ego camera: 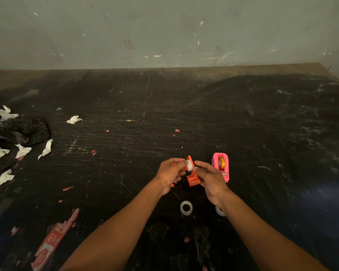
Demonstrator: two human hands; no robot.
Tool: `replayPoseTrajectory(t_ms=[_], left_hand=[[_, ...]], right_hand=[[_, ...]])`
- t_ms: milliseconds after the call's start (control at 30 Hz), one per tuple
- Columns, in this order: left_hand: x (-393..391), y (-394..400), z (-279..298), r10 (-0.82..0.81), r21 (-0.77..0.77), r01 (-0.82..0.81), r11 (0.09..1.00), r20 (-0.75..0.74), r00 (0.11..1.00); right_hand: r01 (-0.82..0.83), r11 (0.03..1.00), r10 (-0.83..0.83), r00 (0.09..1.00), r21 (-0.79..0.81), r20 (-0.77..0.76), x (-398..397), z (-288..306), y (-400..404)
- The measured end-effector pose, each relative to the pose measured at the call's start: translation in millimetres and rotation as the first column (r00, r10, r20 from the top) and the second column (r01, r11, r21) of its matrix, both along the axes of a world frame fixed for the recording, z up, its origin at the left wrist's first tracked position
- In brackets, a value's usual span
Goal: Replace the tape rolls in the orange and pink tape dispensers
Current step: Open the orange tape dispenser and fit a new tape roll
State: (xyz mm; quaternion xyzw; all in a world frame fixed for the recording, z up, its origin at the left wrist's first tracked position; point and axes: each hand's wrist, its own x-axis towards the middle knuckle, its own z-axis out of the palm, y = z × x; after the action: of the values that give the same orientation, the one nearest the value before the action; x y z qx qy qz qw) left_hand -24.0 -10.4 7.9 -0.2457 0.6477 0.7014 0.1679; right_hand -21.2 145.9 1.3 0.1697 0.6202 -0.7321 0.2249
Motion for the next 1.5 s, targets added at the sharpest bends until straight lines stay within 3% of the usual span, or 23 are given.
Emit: replayPoseTrajectory(t_ms=[367,467,700,867,967,1233,1400,1500], left_hand=[[-3.5,37.7,8.3,0.112,0.025,-0.116,0.993,0.108,0.988],[-2.8,36.5,6.5,0.092,-0.032,-0.091,0.995,0.013,0.996],[3.0,16.0,9.3,-0.031,0.011,0.031,0.999,-0.024,0.999],[6.2,13.7,16.3,0.009,0.167,-0.019,0.986,0.058,0.998],[9.1,16.7,13.0,-0.032,0.104,0.031,0.994,0.014,0.999],[4.1,32.0,22.5,-0.015,0.170,-0.008,0.985,0.129,0.991],[7.0,31.0,19.7,-0.118,0.051,0.120,0.991,-0.050,0.992],[6.5,27.8,17.1,-0.261,-0.173,0.232,0.957,-0.169,0.950]], right_hand=[[0.079,0.997,-0.077,0.994,-0.024,0.076,-2.8,-0.4,18.0],[0.100,0.994,-0.093,0.989,-0.054,0.118,-4.2,5.3,14.1],[0.006,0.999,-0.005,1.000,-0.051,0.015,-3.9,6.8,15.4],[0.031,0.998,-0.027,0.998,-0.062,0.057,-4.1,8.5,9.8],[0.052,0.997,-0.043,0.989,-0.062,0.142,-2.6,10.1,9.1],[0.155,0.988,-0.156,0.986,0.017,0.053,6.5,9.4,7.3],[0.120,0.988,-0.109,0.987,-0.099,0.115,6.0,11.1,22.1],[0.097,0.983,-0.077,0.988,-0.154,0.136,4.7,13.0,29.3]])
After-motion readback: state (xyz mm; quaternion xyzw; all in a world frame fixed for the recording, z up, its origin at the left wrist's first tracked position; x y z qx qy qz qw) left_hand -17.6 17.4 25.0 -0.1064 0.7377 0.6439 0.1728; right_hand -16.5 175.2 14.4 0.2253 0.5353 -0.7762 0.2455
